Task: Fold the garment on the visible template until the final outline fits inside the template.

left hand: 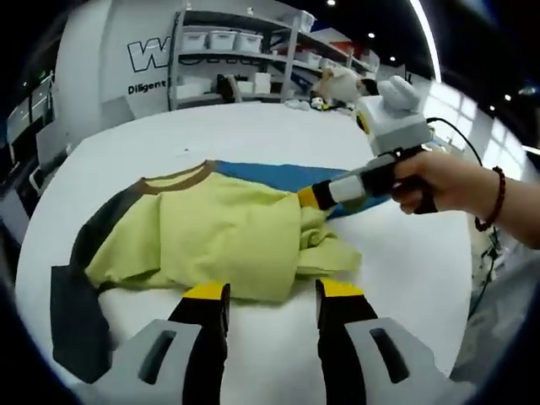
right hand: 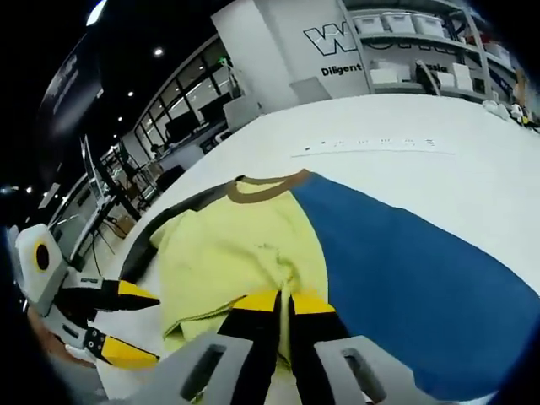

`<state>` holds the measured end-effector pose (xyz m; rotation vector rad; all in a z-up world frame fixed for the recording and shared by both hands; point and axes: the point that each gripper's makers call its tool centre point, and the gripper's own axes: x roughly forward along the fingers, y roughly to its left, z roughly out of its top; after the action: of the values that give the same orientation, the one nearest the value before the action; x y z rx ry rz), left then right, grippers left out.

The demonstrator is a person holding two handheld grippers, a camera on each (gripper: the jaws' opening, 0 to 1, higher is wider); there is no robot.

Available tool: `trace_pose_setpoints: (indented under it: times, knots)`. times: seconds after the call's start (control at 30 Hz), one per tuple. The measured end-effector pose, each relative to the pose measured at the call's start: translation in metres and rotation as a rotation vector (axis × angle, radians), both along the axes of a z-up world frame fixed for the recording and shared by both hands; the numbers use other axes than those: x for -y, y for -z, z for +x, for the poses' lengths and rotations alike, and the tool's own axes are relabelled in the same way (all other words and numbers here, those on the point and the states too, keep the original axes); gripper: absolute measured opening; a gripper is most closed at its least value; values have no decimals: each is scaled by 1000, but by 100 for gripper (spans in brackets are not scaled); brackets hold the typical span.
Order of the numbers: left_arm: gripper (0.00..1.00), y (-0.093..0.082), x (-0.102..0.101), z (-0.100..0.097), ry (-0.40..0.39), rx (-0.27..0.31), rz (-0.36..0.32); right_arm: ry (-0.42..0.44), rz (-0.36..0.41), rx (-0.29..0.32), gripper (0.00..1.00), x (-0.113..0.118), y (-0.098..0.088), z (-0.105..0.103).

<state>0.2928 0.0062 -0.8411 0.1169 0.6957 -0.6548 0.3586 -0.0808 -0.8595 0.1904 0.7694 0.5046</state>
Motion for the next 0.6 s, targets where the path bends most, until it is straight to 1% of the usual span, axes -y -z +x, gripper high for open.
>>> trace_pose_setpoints:
  times: [0.03,0.13,0.23,0.33,0.37,0.43,0.5,0.6]
  knots:
    - [36,2,-1,-1,4,2,19,1,0,-1,0,0,1,0]
    - [35,7,0,-2,9,13,44,4,5,-3,0,0,2,0]
    - [31,8,3,0,-17,31,35,7,9,-2,0,1,2,0]
    - [30,9,7,2,-35,44,37,2,5,-2,0,1,2,0]
    - [29,10,8,4,-53,50,34,-1,1,-3,0,1,2,0]
    - [23,10,9,5,-77,47,22,-3,-2,-5,0,2,2,0]
    - [14,11,10,7,-87,48,24,-4,-3,-7,0,2,3,0]
    - [7,12,13,6,-89,31,2,-3,0,-11,0,3,3,0]
